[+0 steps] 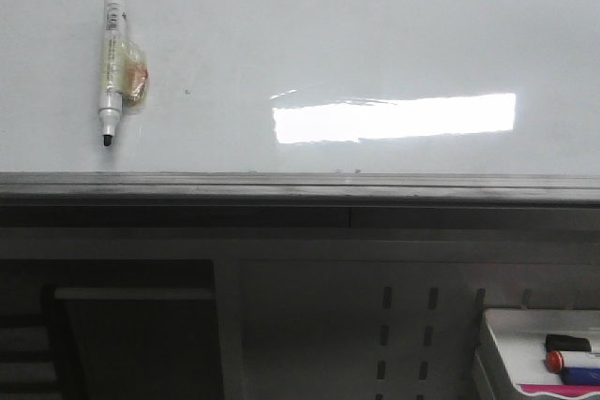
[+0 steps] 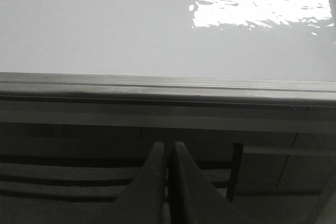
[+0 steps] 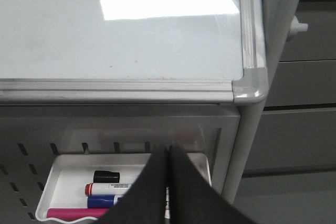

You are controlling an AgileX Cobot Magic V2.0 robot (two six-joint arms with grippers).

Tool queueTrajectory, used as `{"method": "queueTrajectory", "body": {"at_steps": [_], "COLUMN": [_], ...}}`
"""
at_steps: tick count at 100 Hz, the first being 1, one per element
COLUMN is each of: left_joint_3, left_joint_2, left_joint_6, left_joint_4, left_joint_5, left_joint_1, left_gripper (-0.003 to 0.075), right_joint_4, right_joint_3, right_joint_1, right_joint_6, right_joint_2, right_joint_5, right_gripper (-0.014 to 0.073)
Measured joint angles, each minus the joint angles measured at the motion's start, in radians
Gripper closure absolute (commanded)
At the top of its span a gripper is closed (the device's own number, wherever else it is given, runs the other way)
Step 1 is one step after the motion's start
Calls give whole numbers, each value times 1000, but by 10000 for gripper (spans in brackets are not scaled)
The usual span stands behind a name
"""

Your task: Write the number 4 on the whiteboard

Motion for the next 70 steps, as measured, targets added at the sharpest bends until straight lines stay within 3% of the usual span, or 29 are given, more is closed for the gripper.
{"method": "queueTrajectory", "body": {"at_steps": [50,70], "left_joint_3": [0,0], "left_joint_2": [0,0], "left_joint_6": [0,0], "left_joint_4": [7,157], "left_joint_5": [0,-4], "left_joint_1": [0,0], "left_gripper": [741,741], "right_joint_4": [-8,20], "right_joint_3": [0,0], "right_joint_1": [0,0], "right_joint_6": [-2,-2], "right_joint_2": [0,0], "right_joint_5": [-52,-104], "right_gripper": [658,658]}}
